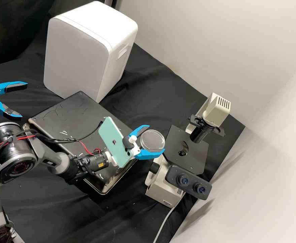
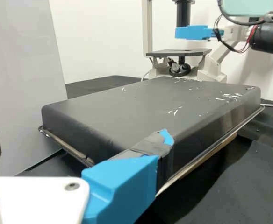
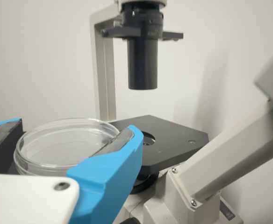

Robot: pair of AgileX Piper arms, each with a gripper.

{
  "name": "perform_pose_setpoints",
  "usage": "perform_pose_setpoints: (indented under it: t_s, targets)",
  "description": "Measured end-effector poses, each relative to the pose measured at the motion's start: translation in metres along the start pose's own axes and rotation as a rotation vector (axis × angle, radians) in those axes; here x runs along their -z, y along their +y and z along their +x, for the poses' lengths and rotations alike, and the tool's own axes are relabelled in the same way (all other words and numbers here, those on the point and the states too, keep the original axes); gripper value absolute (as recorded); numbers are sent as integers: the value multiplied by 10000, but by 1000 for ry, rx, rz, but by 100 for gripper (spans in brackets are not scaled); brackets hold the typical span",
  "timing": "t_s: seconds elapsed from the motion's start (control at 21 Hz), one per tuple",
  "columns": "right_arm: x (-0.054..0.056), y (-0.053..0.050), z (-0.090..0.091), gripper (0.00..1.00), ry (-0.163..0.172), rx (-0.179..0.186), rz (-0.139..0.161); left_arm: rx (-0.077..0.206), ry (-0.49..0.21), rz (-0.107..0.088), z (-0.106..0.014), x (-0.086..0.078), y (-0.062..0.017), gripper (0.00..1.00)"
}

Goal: Place the petri dish on the microscope

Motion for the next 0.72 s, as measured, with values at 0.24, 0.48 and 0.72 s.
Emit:
perform_pose_setpoints:
  t_s: [0.24, 0.48, 0.72]
  targets:
    - [-68, -84, 228, 0, -39, 38, -12, 1, -7, 1, 1, -12, -2, 100]
    - [-102, -150, 445, 0, -78, 52, -28, 1, -7, 1, 1, -12, -2, 100]
    - [-141, -171, 585, 0, -92, 33, -31, 14, -4, -2, 9, -6, -25, 100]
